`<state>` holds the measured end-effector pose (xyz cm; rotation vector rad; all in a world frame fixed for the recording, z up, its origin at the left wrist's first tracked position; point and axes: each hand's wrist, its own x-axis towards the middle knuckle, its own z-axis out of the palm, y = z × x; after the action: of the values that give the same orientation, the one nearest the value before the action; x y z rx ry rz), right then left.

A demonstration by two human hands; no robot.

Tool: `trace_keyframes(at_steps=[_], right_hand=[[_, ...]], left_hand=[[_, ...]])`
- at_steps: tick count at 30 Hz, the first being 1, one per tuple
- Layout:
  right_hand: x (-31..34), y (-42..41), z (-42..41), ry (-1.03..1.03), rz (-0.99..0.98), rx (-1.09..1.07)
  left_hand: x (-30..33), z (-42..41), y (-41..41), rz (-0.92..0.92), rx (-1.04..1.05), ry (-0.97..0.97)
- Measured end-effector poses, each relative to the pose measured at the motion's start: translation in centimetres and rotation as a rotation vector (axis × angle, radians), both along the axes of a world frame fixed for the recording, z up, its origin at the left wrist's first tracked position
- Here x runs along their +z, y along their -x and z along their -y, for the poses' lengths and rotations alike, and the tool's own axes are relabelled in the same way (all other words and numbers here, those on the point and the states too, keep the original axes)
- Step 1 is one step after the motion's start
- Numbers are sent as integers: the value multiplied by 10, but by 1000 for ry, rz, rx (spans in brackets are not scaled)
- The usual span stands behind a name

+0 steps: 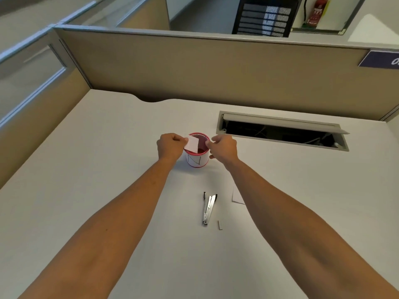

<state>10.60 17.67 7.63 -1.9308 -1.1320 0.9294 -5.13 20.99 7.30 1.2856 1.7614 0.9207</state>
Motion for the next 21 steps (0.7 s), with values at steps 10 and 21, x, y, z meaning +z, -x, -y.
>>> trace_keyframes(at_steps=[10, 21], right_hand=[[-3, 5, 4, -10, -32, 24], [-13, -23, 65, -49, -2, -82]], left_hand=[[-6, 6, -2, -17, 4, -5], [-21, 55, -8, -24, 189, -59]])
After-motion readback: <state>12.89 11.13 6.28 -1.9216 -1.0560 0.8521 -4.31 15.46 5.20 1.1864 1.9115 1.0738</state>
